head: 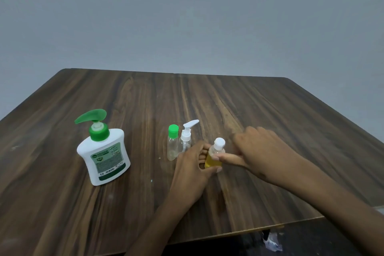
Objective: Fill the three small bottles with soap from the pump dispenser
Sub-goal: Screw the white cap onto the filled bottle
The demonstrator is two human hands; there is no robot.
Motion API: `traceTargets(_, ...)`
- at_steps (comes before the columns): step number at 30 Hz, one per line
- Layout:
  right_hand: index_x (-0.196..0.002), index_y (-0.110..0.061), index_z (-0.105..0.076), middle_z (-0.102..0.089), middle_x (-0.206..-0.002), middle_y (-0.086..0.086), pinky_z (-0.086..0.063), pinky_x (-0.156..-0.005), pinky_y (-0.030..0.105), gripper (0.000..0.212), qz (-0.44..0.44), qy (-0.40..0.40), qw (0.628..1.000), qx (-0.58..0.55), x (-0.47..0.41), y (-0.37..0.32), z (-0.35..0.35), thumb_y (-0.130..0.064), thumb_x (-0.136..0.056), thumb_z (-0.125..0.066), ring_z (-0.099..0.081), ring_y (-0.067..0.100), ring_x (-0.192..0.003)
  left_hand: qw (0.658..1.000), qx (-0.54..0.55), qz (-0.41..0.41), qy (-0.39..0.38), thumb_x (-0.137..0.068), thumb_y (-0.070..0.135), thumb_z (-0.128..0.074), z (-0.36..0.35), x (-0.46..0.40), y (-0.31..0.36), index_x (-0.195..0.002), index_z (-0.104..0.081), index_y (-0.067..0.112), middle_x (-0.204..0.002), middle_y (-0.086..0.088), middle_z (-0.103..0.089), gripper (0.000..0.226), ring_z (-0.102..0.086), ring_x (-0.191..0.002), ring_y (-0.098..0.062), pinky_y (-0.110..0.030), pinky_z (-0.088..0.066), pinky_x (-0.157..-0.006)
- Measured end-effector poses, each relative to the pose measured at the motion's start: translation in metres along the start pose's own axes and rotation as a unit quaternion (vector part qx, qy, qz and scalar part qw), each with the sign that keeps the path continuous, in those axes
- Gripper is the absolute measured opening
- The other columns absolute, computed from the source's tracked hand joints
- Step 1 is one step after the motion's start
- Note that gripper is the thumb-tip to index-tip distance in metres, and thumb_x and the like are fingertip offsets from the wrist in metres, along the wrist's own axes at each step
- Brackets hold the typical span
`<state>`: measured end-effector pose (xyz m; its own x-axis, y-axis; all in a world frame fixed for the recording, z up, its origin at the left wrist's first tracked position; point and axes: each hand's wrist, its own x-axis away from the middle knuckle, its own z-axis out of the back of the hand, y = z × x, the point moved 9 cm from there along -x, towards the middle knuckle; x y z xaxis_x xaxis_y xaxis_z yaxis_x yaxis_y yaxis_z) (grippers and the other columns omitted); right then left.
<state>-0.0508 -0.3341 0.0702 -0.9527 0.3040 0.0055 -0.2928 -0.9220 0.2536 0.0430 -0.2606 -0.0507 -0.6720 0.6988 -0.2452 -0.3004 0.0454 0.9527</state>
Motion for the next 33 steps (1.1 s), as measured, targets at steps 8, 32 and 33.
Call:
traceTargets(8, -0.122, -0.039, -0.051, -0.053, -0.120, -0.017, -0.039, -0.070, 0.012, 0.034, 0.107, 0.024, 0.984, -0.143, -0.008, -0.018, -0.001, -0.022, -0.097, -0.067, -0.052, 0.000, -0.093, 0.999, -0.032, -0.005, 0.013, -0.080, 0.011, -0.093, 0.000, -0.001, -0.001, -0.119, -0.071, 0.025, -0.109, 0.014, -0.079, 0.047, -0.075, -0.104, -0.001, -0.032, -0.064, -0.096)
traceTargets(32, -0.099, -0.041, -0.055, -0.056, -0.101, -0.012, -0.029, -0.064, 0.015, 0.021, 0.016, 0.079, 0.980, -0.184, -0.020, -0.013, -0.007, -0.027, -0.095, -0.071, -0.051, 0.005, -0.085, 0.992, -0.115, -0.046, 0.039, -0.081, 0.016, -0.091, 0.001, 0.004, 0.010, -0.117, -0.068, 0.022, -0.110, 0.009, -0.076, 0.043, -0.071, -0.101, -0.007, -0.031, -0.058, -0.092)
traceTargets(33, -0.099, -0.041, -0.053, -0.056, -0.100, -0.011, -0.030, -0.064, 0.019, 0.022, 0.011, 0.087, 0.978, -0.188, -0.020, -0.013, -0.007, -0.029, -0.095, -0.071, -0.050, 0.006, -0.084, 0.991, -0.119, -0.049, 0.044, -0.081, 0.015, -0.090, 0.002, 0.004, 0.010, -0.117, -0.068, 0.021, -0.109, 0.008, -0.076, 0.043, -0.072, -0.101, -0.009, -0.032, -0.058, -0.091)
